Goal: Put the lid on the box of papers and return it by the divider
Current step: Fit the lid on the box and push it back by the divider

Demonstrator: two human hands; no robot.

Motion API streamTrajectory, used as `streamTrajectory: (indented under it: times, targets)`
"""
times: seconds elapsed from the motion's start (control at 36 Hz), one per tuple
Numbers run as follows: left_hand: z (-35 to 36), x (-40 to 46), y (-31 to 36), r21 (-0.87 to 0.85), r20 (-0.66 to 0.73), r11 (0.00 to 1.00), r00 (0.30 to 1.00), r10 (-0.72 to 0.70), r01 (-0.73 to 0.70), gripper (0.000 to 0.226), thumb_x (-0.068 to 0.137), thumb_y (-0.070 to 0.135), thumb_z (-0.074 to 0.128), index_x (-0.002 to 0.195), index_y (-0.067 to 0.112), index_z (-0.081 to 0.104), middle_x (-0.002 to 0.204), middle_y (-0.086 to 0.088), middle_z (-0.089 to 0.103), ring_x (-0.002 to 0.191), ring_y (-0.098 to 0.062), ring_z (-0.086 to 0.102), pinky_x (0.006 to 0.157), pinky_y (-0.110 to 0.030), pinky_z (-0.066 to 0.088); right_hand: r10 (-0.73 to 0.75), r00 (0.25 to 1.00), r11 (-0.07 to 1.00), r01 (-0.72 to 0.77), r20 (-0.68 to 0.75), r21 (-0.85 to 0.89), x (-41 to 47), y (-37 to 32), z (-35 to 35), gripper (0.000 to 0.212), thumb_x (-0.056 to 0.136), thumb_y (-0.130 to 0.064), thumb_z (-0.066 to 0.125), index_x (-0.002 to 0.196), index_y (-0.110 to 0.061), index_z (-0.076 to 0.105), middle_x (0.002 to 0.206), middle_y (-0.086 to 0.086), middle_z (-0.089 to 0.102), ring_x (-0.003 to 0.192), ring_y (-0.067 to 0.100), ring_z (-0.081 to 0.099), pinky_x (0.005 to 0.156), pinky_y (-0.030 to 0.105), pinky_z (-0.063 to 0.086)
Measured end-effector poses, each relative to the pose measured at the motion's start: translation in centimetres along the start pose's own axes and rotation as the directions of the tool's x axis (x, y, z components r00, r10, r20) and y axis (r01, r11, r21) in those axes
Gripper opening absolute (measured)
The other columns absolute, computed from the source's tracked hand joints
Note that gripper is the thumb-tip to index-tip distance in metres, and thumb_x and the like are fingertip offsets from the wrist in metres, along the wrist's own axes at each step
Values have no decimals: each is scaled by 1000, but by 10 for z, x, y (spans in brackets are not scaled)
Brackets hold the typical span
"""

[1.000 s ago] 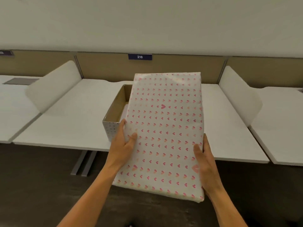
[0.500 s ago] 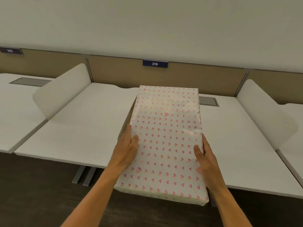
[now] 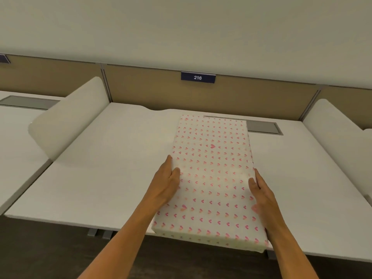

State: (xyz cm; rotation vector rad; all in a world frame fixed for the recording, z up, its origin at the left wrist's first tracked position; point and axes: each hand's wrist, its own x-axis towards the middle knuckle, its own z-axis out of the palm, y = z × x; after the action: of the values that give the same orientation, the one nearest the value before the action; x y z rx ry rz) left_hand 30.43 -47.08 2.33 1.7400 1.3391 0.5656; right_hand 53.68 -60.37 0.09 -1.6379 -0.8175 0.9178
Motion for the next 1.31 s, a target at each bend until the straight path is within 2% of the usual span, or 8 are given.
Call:
streamTrajectory:
  times: [0.14, 0.28, 0.44, 0.69, 0.86, 1.11, 1.19, 1.31]
  targets:
    - [6, 19, -3, 11, 6, 1000, 1000, -10, 9, 56, 102, 39, 28, 153, 23, 14, 159, 3, 25, 143, -21, 30, 113, -38, 24, 90, 996, 996, -90, 15, -16, 22, 5, 0, 73, 84, -65, 51, 151, -44, 31, 145, -10, 52, 121, 22, 61, 97, 53, 53]
    - [9, 40, -9, 21, -8, 999, 999, -42, 42, 56, 101, 41, 28, 153, 23, 16, 158, 2, 27, 142, -21, 31, 113, -37, 26, 127, 991, 991, -126, 34, -32, 46, 9, 4, 73, 84, -66, 54, 150, -46, 30, 147, -10, 50, 122, 24, 60, 102, 58, 49]
    - [13, 58, -11, 39, -6, 995, 996, -89, 90, 60, 100, 46, 28, 153, 24, 11, 160, 3, 21, 144, -21, 27, 114, -38, 24, 160, 986, 987, -159, 53, -30, 71, 10, 5, 78, 81, -66, 52, 152, -45, 28, 148, -12, 48, 122, 20, 57, 97, 47, 51]
    - [17, 85, -5, 65, -14, 990, 992, -122, 122, 61, 100, 46, 28, 154, 24, 8, 161, 4, 16, 146, -22, 24, 115, -40, 23, 186, 980, 983, -185, 70, -15, 99, 11, 1, 77, 79, -65, 55, 150, -44, 33, 142, -10, 55, 120, 22, 60, 101, 56, 50]
    - [19, 100, -3, 80, -26, 984, 987, -160, 161, 61, 100, 47, 29, 154, 24, 11, 162, 3, 17, 146, -23, 24, 115, -43, 23, 167, 982, 985, -169, 92, 19, 113, 13, 3, 75, 80, -60, 57, 149, -43, 34, 136, -13, 58, 113, 17, 64, 82, 38, 58]
    - [15, 112, 1, 57, -33, 975, 977, -213, 214, 59, 100, 47, 31, 153, 26, 14, 161, 3, 19, 145, -25, 26, 113, -46, 26, 181, 980, 983, -184, 89, 27, 129, 12, 8, 56, 97, -46, 54, 150, -42, 33, 133, -14, 61, 109, 16, 67, 70, 29, 58]
    - [17, 113, 2, 52, -32, 973, 974, -223, 224, 59, 100, 48, 32, 152, 26, 15, 160, 3, 21, 143, -26, 29, 112, -46, 28, 180, 981, 983, -182, 79, 17, 132, 12, 8, 54, 100, -45, 51, 151, -41, 32, 135, -13, 59, 111, 17, 65, 77, 34, 59]
    - [20, 112, 2, 50, -31, 972, 974, -226, 228, 61, 99, 49, 34, 152, 27, 14, 160, 3, 21, 144, -27, 27, 112, -48, 28, 171, 984, 985, -172, 55, 4, 131, 10, 8, 33, 103, -42, 47, 135, -49, 44, 122, -19, 65, 103, 12, 69, 67, 27, 58]
